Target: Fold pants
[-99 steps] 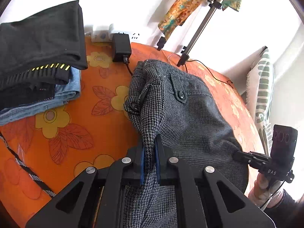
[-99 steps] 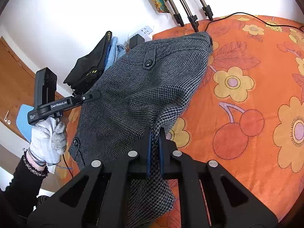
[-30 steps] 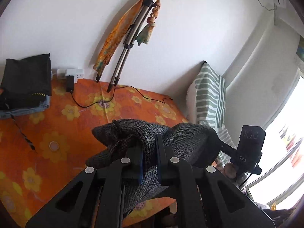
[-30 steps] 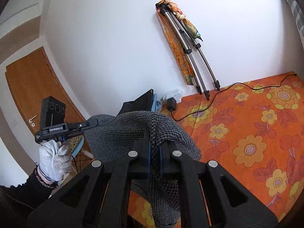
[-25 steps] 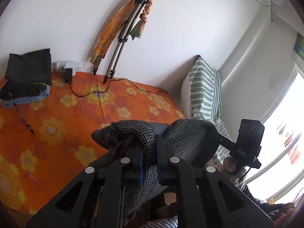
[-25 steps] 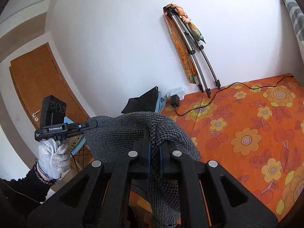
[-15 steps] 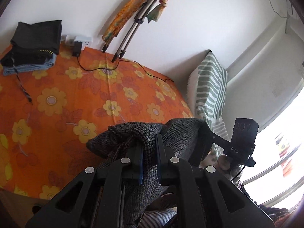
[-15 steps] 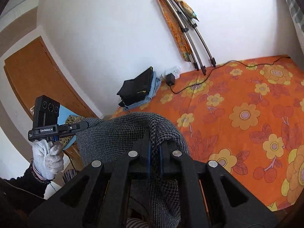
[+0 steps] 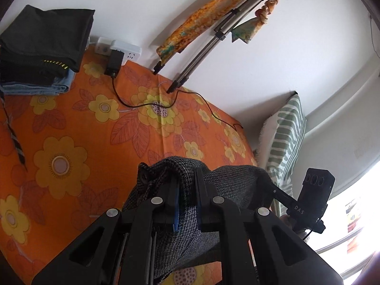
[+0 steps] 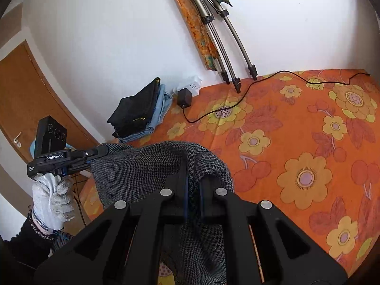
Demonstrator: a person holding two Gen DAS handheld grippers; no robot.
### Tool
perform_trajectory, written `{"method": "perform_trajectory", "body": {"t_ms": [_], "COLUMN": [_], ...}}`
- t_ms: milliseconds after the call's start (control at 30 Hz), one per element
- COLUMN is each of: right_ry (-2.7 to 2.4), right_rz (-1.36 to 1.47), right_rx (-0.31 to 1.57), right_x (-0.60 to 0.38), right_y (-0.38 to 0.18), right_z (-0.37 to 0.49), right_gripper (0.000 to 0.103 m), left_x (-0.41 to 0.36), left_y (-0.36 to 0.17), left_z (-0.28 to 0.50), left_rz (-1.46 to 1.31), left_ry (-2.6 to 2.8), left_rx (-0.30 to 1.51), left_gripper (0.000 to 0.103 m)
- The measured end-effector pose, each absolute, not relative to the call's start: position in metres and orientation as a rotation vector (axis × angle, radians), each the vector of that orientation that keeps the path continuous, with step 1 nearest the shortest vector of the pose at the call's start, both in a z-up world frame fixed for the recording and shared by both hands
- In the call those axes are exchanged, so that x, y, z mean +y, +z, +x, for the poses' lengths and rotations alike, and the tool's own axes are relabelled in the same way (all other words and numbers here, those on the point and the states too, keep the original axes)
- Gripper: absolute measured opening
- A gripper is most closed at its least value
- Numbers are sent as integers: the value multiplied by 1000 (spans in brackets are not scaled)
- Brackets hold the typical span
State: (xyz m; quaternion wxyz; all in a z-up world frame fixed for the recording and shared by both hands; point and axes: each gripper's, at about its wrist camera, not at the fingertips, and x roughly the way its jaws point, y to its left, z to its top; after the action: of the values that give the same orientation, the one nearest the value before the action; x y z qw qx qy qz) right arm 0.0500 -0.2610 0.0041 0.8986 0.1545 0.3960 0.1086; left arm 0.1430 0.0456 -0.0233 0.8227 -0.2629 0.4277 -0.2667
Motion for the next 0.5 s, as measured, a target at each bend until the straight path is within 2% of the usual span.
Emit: {"method": "perform_trajectory", "body": {"t_ms": [267,500], "right_ry": [162,141], "right_rz": [347,387], "right_rx": [903,950], "right_x": [-279,-290], "right_y": [-40,-67], "right_z": [111,136], "right_gripper": [7,7], "left_x": [36,30], "left_y": [-59,-74], "left_z": [201,219], "left_rz": [-549,-493], "left_ry": [-525,-505], "left_rx": [978,996], "left_gripper": [9,10]}}
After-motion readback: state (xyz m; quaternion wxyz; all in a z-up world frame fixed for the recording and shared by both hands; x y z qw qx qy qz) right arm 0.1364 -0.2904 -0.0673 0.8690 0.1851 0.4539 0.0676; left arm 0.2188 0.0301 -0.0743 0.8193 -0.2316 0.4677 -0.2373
